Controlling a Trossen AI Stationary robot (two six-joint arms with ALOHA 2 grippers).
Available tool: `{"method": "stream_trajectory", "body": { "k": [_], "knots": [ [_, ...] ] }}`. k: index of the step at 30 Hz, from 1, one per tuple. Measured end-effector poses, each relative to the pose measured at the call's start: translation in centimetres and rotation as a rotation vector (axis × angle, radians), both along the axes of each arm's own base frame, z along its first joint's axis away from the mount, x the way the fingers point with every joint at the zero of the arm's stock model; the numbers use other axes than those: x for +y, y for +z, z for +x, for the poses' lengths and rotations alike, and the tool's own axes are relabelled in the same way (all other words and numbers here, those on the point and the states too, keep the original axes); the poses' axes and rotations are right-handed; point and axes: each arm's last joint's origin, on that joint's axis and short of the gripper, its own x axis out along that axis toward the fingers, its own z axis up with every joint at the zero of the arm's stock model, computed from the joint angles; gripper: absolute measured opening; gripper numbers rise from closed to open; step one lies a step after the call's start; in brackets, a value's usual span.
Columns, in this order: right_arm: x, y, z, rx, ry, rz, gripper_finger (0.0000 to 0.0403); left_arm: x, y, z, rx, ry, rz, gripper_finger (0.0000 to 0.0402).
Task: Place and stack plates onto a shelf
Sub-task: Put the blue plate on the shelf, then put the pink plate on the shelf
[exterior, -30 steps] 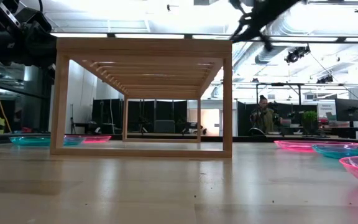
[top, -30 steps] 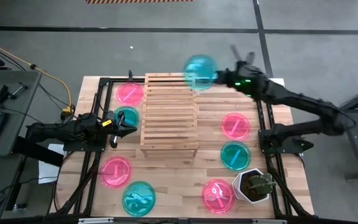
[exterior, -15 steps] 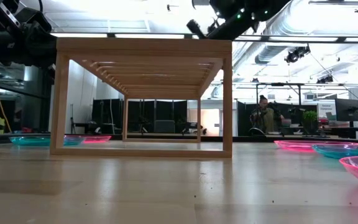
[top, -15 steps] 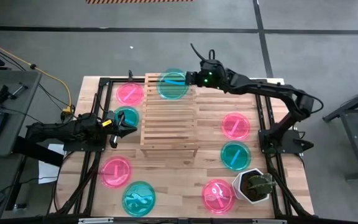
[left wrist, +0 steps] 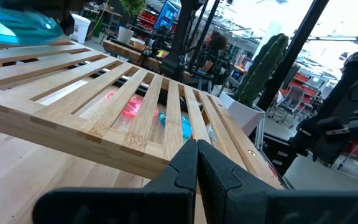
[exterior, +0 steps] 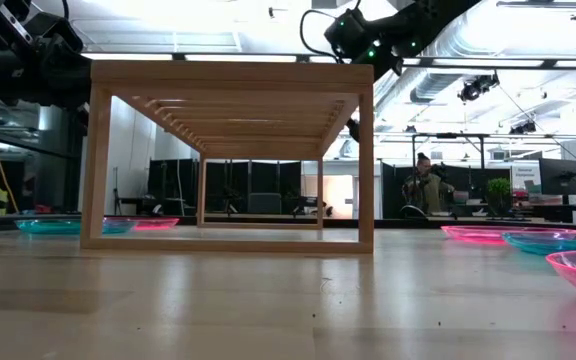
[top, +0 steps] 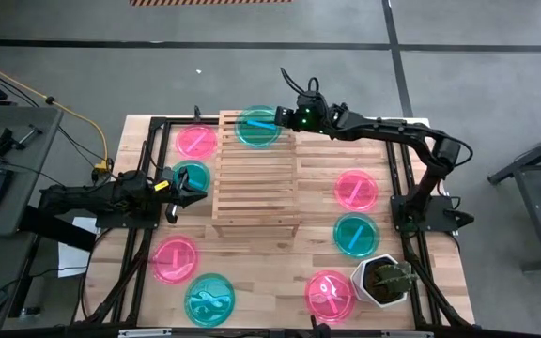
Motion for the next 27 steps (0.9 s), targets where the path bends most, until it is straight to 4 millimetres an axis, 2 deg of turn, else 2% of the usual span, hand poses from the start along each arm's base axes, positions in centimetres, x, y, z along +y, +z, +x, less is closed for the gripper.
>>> {"method": "stream_trajectory", "body": {
  "k": [5, 8, 13, 17, 19, 23, 27],
  "knots": [
    [-0.2, 0.0, 0.0, -0.012, -0.034, 0.006, 0.0002, 0.0, 0.0, 0.0, 0.0, 0.0, 0.0, 0.0],
    [-0.5, 0.1, -0.1, -0.029, -0.035, -0.004, 0.0021, 0.0, 0.0, 0.0, 0.0, 0.0, 0.0, 0.0],
    [-0.9, 0.1, -0.3, -0.033, -0.028, 0.003, 0.0096, 0.0, 0.0, 0.0, 0.0, 0.0, 0.0, 0.0],
    [-1.4, 0.4, -0.6, -0.048, 0.045, 0.006, 0.0156, 0.0, 0.0, 0.0, 0.0, 0.0, 0.0, 0.0],
    [-1.7, 1.3, -1.3, -0.052, 0.081, -0.029, 0.0177, 0.0, 0.0, 0.0, -0.001, 0.0, 0.0, 0.0],
    [-2.0, 4.9, -4.0, -0.113, 0.079, -0.102, 0.02, 0.0, 0.2, 0.0, -0.019, 0.012, 0.0, 0.0],
    [-0.5, 8.7, -6.5, -0.163, 0.133, -0.193, 0.0204, 0.1, 1.1, -0.1, -0.115, 0.022, -0.06, 0.0]
  ]
}}
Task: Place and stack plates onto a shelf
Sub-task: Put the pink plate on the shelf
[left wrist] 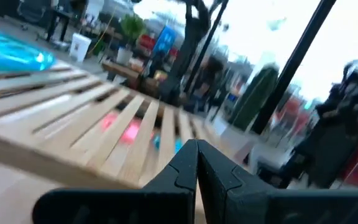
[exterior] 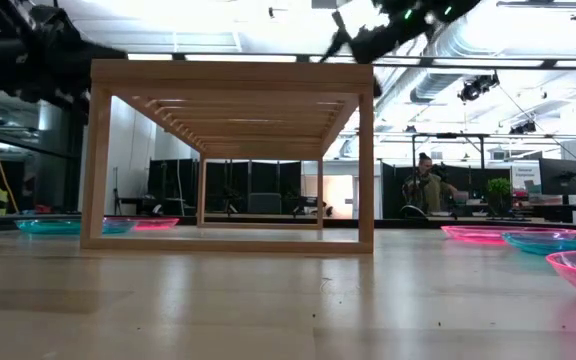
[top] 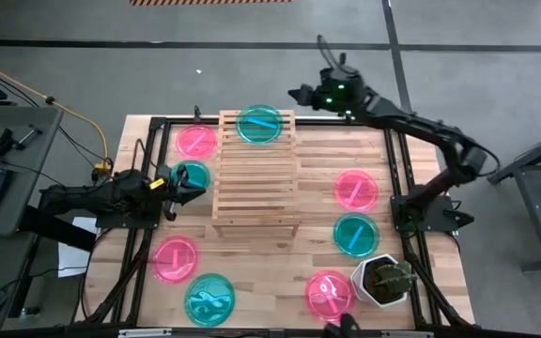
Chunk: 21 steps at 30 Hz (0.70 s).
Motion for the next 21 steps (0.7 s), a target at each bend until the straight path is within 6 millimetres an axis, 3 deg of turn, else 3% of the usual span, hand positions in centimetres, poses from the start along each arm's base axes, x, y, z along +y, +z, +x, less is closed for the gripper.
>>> {"method": "stream_trajectory", "body": {
  "k": [3, 7, 11, 16, 21],
  "knots": [
    [2.0, 2.4, -1.5, -0.023, 0.052, -0.063, 0.0204, 0.2, 1.1, -0.2, -0.115, 0.054, -0.076, 0.0],
    [4.7, 4.7, -3.3, -0.044, 0.085, -0.127, 0.0204, 0.9, 2.6, -0.5, -0.181, 0.289, -0.236, 0.0007],
    [6.4, 5.7, -4.4, -0.041, 0.05, -0.148, 0.0204, 1.4, 5.0, -0.2, -0.033, 0.412, -0.273, 0.005],
    [7.1, 5.8, -4.7, -0.008, -0.004, -0.155, 0.0204, 2.8, 9.7, 0.2, 0.213, 0.647, -0.25, 0.0121],
    [7.2, 5.2, -4.7, 0.023, -0.01, -0.088, 0.0204, 5.3, 10.3, 0.4, 0.466, 0.988, -0.295, 0.0162]
  ]
}}
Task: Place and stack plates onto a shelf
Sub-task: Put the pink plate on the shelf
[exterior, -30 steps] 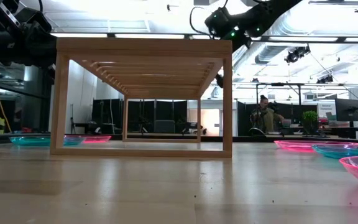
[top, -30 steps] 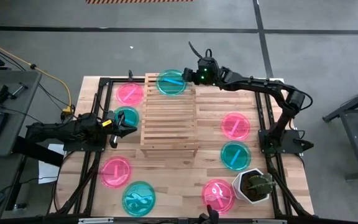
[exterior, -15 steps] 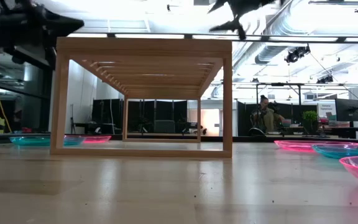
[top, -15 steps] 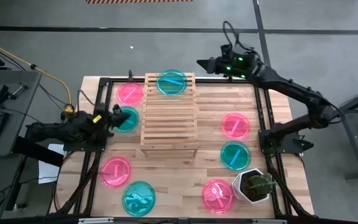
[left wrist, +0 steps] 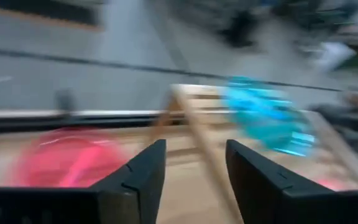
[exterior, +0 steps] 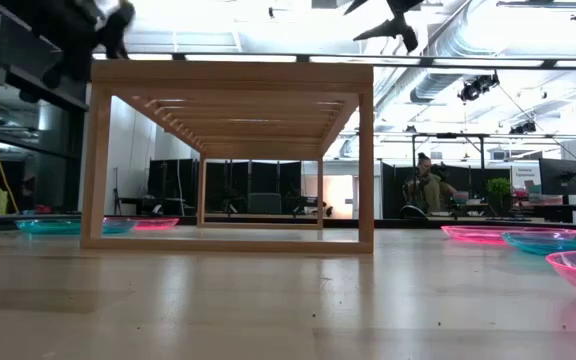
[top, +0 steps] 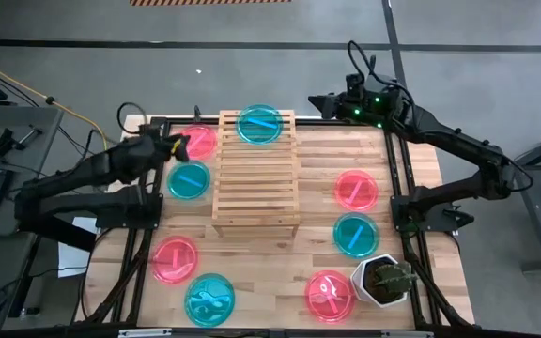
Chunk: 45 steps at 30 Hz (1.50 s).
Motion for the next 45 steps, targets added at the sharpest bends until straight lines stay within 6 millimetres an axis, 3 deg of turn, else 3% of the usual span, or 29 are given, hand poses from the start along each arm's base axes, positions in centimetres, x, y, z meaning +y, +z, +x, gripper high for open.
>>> {"method": "stream_trajectory", "body": {
  "k": [8, 11, 26, 36, 45],
  "knots": [
    [0.1, -0.7, -0.2, 0.056, -0.009, 0.061, 0.0204, 4.8, -4.9, 0.6, -0.03, 0.173, -0.284, 0.017],
    [0.1, -0.9, -0.2, 0.071, -0.007, 0.063, 0.0204, 5.7, -6.7, 0.1, -0.013, 0.273, -0.384, 0.017],
    [0.4, -2.0, -0.6, 0.211, 0.061, 0.066, 0.0204, 5.3, -13.2, -1.8, -0.037, 0.616, -0.577, 0.017],
    [0.4, -2.0, -0.6, 0.224, 0.067, 0.045, 0.0204, 6.7, -14.4, -0.6, -0.13, 0.636, -0.551, 0.017],
    [0.4, -2.0, -0.6, 0.225, 0.058, 0.044, 0.0204, 7.8, -15.9, -0.7, -0.1, 0.689, -0.616, 0.017]
  ]
}}
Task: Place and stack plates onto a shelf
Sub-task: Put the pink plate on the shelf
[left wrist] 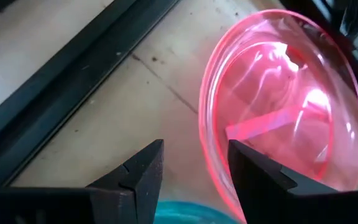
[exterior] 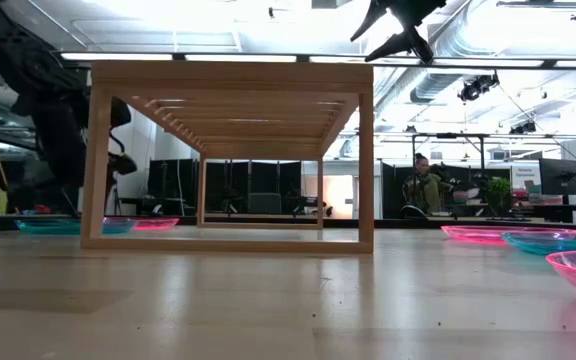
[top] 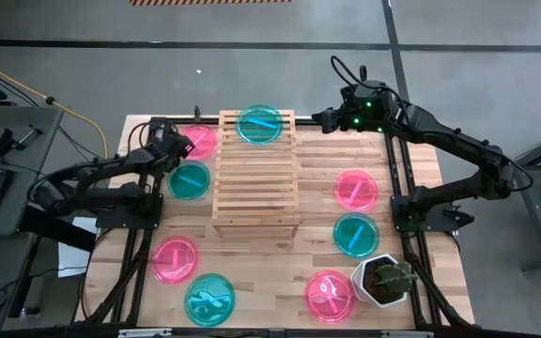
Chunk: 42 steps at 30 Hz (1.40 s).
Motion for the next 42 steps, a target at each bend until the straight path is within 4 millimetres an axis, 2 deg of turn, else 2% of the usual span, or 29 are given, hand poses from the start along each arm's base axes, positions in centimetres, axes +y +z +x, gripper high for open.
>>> {"method": "stream_trajectory", "body": {
  "k": [8, 11, 15, 23, 31, 42],
  "knots": [
    [0.0, 0.0, 0.0, -0.004, -0.006, 0.006, 0.0204, 1.1, -0.7, -0.1, -0.005, 0.043, 0.01, 0.0169],
    [-0.1, 0.0, 0.0, -0.009, -0.035, 0.014, 0.0204, 1.5, -0.9, 0.1, 0.007, 0.039, 0.006, 0.0157],
    [-0.1, 0.0, 0.0, -0.01, -0.044, 0.014, 0.0204, 1.8, -1.0, 0.4, 0.017, 0.037, 0.017, 0.012],
    [-0.1, 0.0, 0.0, -0.013, -0.047, 0.02, 0.0204, 1.9, -1.0, 0.4, 0.011, 0.046, 0.024, 0.001],
    [0.5, 0.0, 0.3, -0.011, -0.022, 0.016, 0.0204, 1.3, 1.1, 0.0, 0.009, -0.008, 0.109, 0.0002],
    [1.3, 0.0, 0.6, -0.007, -0.006, 0.006, 0.0204, -2.5, 4.8, -2.8, 0.0, -0.068, 0.19, 0.0001]
  ]
}}
